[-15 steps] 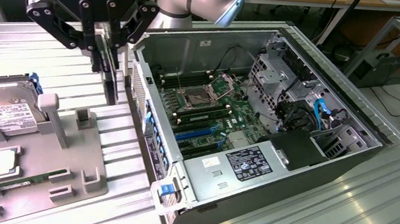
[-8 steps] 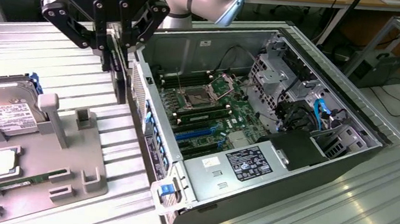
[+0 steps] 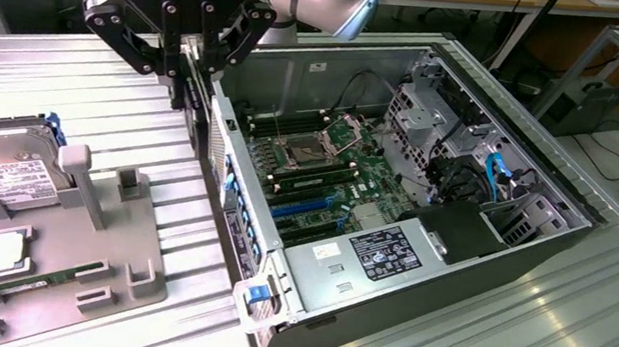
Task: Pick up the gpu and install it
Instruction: 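Pick up the gpu and move the gpu toward the slot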
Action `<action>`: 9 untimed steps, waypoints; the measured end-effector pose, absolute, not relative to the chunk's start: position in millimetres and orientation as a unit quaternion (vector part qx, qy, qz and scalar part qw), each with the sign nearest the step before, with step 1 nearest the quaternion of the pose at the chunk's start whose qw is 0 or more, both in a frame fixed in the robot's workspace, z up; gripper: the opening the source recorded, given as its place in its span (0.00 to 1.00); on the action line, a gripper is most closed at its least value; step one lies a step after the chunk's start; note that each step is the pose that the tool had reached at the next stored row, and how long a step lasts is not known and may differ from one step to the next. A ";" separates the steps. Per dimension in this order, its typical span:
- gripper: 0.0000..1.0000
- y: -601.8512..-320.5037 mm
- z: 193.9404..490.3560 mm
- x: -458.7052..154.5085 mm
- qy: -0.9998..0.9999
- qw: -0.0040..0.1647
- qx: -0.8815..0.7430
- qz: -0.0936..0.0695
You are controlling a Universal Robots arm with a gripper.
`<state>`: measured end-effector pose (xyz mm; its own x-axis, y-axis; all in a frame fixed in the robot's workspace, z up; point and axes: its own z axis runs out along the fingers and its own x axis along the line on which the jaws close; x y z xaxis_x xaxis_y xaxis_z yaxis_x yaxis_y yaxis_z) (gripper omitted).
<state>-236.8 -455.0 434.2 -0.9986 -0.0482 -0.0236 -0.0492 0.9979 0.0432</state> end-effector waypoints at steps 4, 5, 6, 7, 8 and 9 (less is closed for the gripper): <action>0.28 -455.0 434.1 -231.4 0.999 0.011 -0.024 0.022; 0.28 -455.0 434.1 -229.7 0.999 0.011 -0.024 0.022; 0.28 -455.0 434.0 -227.9 0.999 0.011 -0.024 0.022; 0.28 -455.0 434.0 -226.5 0.999 0.011 -0.024 0.022; 0.28 -455.0 434.0 -225.1 0.999 0.011 -0.024 0.022; 0.28 -455.0 433.9 -223.5 0.999 0.011 -0.024 0.022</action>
